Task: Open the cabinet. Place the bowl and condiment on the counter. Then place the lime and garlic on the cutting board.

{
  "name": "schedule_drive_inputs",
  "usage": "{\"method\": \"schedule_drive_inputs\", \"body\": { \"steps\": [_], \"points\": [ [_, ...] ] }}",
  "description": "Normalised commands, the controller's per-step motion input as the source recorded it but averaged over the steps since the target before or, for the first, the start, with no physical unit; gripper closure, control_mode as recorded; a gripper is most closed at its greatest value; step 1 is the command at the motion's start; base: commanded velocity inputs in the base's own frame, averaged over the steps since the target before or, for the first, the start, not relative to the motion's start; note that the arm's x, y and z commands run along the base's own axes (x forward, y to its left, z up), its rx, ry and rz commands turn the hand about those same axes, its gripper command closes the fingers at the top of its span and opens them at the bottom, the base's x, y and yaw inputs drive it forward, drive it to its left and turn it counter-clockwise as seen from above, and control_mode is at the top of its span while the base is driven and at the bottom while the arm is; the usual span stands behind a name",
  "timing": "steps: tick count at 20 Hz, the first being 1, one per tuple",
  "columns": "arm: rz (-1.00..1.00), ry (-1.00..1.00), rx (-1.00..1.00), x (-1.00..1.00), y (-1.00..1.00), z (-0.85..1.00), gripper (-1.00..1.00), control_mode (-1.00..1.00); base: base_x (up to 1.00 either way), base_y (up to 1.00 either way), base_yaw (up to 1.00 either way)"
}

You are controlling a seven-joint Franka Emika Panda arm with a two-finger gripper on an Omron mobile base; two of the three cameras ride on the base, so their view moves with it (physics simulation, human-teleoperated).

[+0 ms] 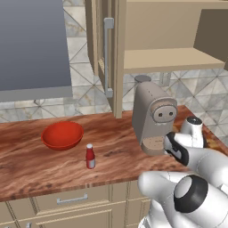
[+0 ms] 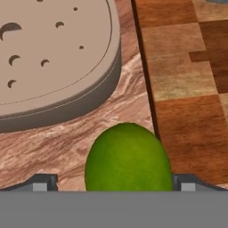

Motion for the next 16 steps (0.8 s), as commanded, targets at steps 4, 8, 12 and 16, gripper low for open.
{"method": "schedule_drive_inputs", "body": {
  "steps": [4,8,12,16],
  "points": [
    [-0.01,0.01,0.0,0.01,-0.04,-0.15,-1.0,-1.0,0.0,0.0,0.0],
    [-0.02,0.03,0.0,0.0,-0.01,-0.15,-1.0,-1.0,0.0,0.0,0.0],
    [-0.04,0.03,-0.01,0.0,0.0,-0.14,-1.0,-1.0,0.0,0.0,0.0],
    [-0.06,0.05,-0.02,0.0,0.0,-0.19,-1.0,-1.0,0.0,0.0,0.0]
  ]
}}
